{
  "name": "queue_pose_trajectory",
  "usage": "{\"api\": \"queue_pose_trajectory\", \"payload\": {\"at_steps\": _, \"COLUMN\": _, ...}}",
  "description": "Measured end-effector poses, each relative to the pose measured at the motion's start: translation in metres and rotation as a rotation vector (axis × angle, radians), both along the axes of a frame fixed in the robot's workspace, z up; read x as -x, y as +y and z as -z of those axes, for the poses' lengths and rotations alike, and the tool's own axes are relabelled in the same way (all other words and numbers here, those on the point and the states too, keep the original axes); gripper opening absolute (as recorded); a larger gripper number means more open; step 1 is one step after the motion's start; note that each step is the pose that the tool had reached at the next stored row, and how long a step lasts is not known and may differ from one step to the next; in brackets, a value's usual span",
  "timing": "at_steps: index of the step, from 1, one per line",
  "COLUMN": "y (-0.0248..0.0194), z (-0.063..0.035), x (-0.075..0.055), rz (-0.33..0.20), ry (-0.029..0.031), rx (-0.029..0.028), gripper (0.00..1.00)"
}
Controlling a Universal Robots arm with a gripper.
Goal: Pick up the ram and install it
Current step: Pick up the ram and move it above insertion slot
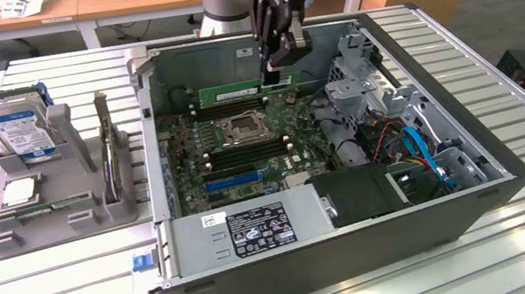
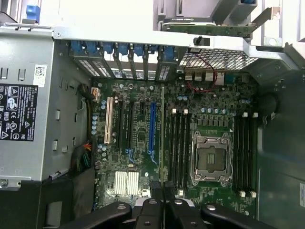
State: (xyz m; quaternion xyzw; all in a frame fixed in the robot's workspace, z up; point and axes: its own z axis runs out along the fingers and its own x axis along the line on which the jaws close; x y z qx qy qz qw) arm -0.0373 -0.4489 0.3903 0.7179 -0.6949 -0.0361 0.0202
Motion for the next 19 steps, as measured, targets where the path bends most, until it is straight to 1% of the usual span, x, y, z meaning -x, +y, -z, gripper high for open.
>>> {"api": "queue_pose_trajectory", "payload": {"at_steps": 4, "y": 0.0000, "z": 0.0026, "x": 0.000, "rz": 0.000, "ry": 0.0000, "rx": 0.0000, "gripper": 0.13}}
{"api": "queue_pose_trajectory", "payload": {"at_steps": 13, "y": 0.0000, "z": 0.0168, "x": 0.000, "rz": 0.000, "ry": 0.0000, "rx": -0.0001, "gripper": 0.13}}
{"api": "queue_pose_trajectory", "payload": {"at_steps": 19, "y": 0.0001, "z": 0.0171, "x": 0.000, "rz": 0.000, "ry": 0.0000, "rx": 0.0000, "gripper": 0.13}}
